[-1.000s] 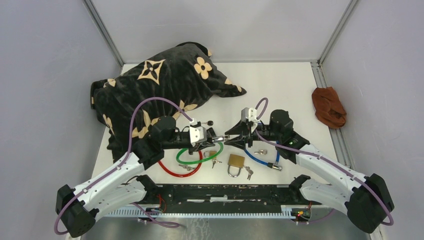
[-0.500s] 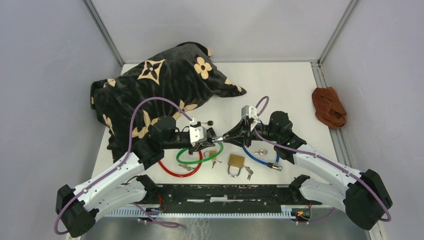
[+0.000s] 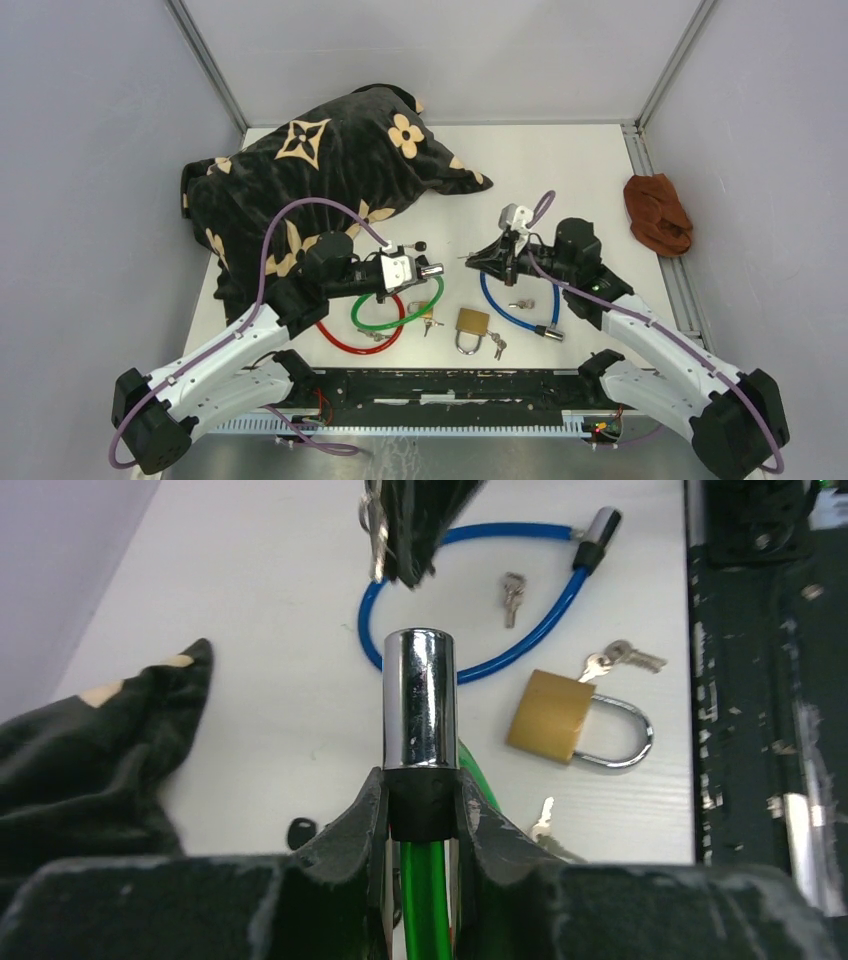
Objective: Lock with the key
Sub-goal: Remove the key from the lock, then place the lock at the center of the board.
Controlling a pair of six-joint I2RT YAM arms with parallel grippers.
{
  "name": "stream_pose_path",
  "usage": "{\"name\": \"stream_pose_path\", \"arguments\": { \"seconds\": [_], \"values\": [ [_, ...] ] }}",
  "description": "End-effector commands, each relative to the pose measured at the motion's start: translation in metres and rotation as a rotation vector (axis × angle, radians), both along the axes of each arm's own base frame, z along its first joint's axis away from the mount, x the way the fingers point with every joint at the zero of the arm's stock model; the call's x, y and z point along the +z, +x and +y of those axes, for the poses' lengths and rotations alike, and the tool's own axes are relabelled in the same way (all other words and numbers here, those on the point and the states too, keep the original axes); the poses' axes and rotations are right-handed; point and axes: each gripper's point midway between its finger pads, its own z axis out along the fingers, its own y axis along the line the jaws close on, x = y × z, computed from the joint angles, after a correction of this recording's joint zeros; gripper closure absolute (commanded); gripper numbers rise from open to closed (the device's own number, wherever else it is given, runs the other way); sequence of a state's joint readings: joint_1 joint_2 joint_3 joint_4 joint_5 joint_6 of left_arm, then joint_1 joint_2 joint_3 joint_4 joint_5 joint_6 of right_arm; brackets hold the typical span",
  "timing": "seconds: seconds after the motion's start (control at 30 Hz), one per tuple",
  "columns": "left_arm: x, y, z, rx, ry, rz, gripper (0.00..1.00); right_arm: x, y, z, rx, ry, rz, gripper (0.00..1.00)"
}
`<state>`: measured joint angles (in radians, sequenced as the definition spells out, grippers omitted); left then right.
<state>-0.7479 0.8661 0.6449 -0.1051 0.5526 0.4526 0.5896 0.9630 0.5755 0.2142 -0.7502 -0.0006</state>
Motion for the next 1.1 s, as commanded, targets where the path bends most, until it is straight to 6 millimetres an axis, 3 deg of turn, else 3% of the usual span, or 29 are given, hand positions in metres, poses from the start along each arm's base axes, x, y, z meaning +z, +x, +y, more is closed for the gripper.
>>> {"name": "stream_pose_path", "arguments": {
  "seconds": [0.0,0.13,0.23,0.3,0.37,0.5,0.63,0.77,0.9,1.07],
  "values": [
    [-0.019,0.026,0.021,0.069,0.16,-0.182,0.98,-0.017,0.03,-0.041,-0.201,-0.065,0.002,1.0],
    [-0.018,0.029,0.022,0.065,0.179,-0.226,0.98,-0.034,0.039,-0.06,-0.275,-0.117,0.01,1.0],
    [-0.007,0.032,0.02,0.073,0.156,-0.242,0.98,-0.033,0.044,-0.067,-0.313,-0.12,0.01,1.0],
    [0.011,0.038,0.016,0.093,0.118,-0.269,0.98,-0.028,0.048,-0.07,-0.337,-0.124,0.007,1.0],
    [0.042,0.046,0.013,0.107,0.081,-0.358,0.98,-0.026,0.053,-0.074,-0.37,-0.138,0.006,1.0],
    [0.09,0.08,0.012,0.183,0.1,-0.6,0.98,-0.026,0.064,-0.085,-0.462,-0.147,0.015,1.0],
    [0.108,0.117,-0.008,0.224,0.095,-0.811,0.98,-0.026,0.076,-0.101,-0.567,-0.129,0.003,1.0],
    [0.084,0.134,-0.048,0.118,0.133,-0.975,0.98,-0.025,0.091,-0.125,-0.693,-0.14,-0.009,1.0],
    [0.051,0.152,-0.084,0.024,0.157,-1.016,0.98,-0.022,0.101,-0.15,-0.803,-0.131,-0.016,1.0],
    [0.006,0.164,-0.115,-0.096,0.206,-1.068,0.98,-0.022,0.103,-0.156,-0.806,-0.138,-0.026,1.0]
  ]
}}
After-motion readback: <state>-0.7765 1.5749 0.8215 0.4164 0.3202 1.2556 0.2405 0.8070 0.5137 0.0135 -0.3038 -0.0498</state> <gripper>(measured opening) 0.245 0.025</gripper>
